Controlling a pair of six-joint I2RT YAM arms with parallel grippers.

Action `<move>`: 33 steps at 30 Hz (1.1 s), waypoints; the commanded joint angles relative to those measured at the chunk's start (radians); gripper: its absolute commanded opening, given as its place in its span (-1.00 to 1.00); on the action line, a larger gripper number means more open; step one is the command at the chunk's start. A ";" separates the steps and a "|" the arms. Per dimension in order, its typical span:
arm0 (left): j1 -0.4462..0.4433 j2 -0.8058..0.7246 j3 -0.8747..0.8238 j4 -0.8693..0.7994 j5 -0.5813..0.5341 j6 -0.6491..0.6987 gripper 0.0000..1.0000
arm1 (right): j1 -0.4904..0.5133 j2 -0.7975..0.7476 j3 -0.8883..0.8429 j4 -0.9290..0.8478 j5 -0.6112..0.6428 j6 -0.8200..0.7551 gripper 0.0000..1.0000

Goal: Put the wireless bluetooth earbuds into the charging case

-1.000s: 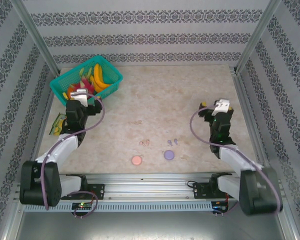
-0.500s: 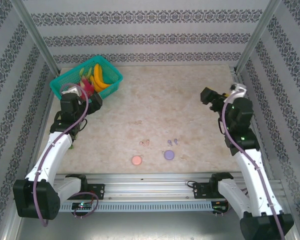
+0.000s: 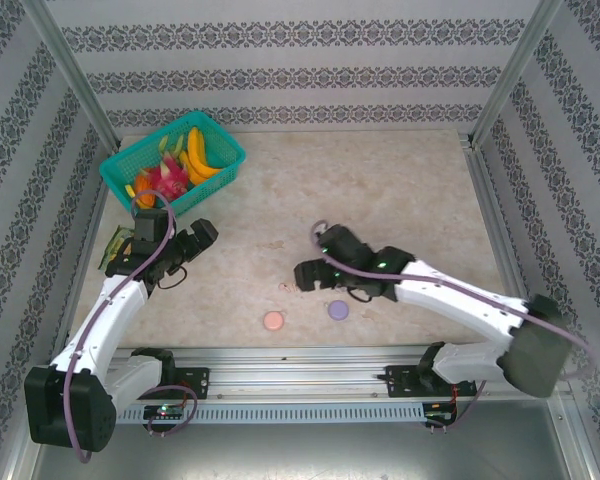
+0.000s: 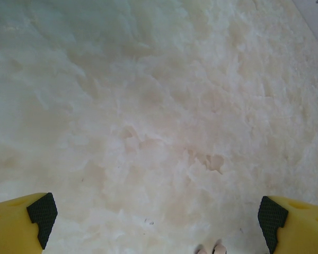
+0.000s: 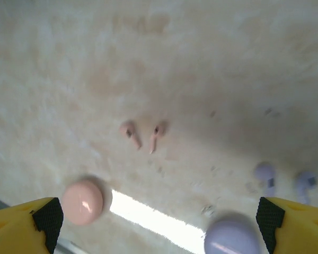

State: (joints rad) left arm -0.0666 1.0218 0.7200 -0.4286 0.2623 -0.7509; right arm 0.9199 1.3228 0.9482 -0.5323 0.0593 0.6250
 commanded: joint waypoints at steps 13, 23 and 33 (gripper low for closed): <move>-0.013 0.086 0.115 -0.104 -0.037 0.060 1.00 | 0.238 0.320 0.166 0.023 0.025 0.274 0.94; -0.013 0.138 0.113 -0.076 -0.040 0.075 1.00 | 0.287 0.299 0.078 0.163 0.001 0.482 0.95; -0.010 0.174 0.169 -0.101 -0.067 0.116 1.00 | 0.301 0.312 -0.008 0.323 -0.041 0.729 0.95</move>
State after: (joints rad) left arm -0.0666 1.1961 0.8543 -0.5064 0.2226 -0.6727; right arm 1.2026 1.6386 0.9543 -0.2733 0.0341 1.2526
